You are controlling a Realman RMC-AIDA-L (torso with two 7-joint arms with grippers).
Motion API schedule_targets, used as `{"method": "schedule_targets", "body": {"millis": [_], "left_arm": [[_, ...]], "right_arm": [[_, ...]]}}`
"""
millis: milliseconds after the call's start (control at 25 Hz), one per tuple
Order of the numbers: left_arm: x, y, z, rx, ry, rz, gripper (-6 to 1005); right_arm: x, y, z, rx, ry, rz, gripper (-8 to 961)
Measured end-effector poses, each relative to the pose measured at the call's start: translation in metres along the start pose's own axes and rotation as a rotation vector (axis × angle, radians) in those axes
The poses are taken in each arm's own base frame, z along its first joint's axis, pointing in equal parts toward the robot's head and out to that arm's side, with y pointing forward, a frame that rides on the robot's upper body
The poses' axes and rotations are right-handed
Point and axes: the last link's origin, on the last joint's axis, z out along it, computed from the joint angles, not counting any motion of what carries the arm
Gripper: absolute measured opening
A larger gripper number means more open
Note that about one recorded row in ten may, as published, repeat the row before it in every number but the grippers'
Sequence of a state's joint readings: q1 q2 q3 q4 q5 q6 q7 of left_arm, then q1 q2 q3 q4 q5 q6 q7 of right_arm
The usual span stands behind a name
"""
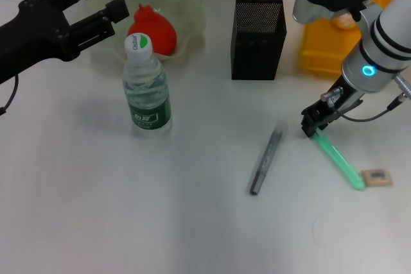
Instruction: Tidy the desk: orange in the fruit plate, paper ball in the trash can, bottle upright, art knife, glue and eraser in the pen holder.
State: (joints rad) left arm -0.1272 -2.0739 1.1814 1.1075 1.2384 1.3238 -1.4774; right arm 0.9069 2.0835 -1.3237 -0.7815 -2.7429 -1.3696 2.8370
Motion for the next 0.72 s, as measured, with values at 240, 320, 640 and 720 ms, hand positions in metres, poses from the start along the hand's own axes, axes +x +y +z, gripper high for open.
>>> {"method": "schedule_targets", "body": {"millis": [240,320,640,720], "left_arm": [[-0.0002,0.0,-0.0006,0.002,0.0,-0.001,742],[-0.0004,0.0,-0.0008,0.002,0.0,-0.001,742],[-0.0006,0.0005,-0.0019,0.002,0.003,-0.004,742],[-0.0005,0.0005,-0.002,0.002,0.004,-0.004,742]], "right_arm": [[0.0003,0.0001,0.0006,-0.006,-0.004,0.005,172],[0.0008,-0.0005,0.0009,-0.009,-0.006,0.011,170],[0.0022,-0.0026,-0.0008,-0.021,-0.035,0.014,169],[0.0048,-0.0037,-0.0054,-0.05,-0.062,0.025,169]]}}
